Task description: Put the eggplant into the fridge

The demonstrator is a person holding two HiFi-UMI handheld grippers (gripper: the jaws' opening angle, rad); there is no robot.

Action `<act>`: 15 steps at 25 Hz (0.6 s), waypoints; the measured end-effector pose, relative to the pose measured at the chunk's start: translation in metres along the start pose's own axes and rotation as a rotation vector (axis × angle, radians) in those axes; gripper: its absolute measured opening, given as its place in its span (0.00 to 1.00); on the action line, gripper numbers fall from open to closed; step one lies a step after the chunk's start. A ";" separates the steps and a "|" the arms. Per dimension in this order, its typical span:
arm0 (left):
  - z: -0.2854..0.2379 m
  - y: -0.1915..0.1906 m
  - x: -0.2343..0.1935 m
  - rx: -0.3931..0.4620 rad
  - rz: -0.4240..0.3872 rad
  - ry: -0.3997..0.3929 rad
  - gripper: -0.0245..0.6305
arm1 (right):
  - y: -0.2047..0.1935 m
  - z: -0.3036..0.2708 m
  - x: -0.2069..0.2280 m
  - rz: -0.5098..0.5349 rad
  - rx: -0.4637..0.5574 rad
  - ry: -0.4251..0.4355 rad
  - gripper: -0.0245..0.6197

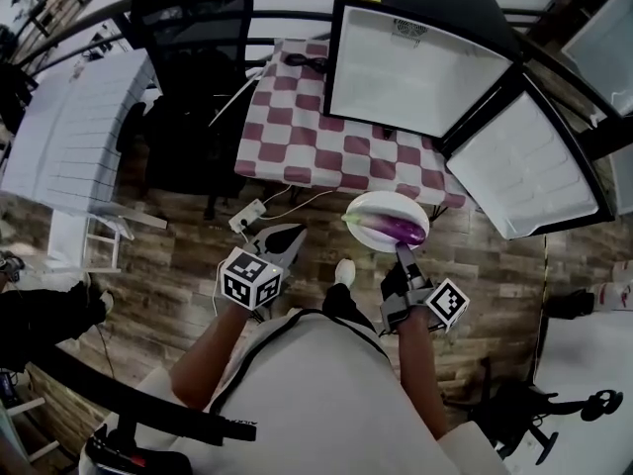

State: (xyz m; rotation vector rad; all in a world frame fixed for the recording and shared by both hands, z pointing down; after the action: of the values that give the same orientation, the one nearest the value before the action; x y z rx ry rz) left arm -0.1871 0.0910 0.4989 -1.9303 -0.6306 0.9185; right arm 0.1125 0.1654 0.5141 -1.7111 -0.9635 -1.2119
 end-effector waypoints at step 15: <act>-0.095 0.047 -0.008 0.003 0.016 0.031 0.04 | 0.090 -0.057 0.007 -0.005 -0.086 0.019 0.09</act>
State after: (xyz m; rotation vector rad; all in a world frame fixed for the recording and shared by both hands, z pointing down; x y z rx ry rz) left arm -0.1130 0.0154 0.4923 -1.9459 -0.5963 0.8975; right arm 0.1762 0.0805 0.5168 -1.7622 -0.9163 -1.2872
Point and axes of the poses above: the fingertips, and each gripper's own axes: z backward along the fingers, x to its right, y out of its top, the point moved 9 cm from there along z, backward along the fingers, and after that the axes turned 2 degrees about -y, right-handed, at the moved point
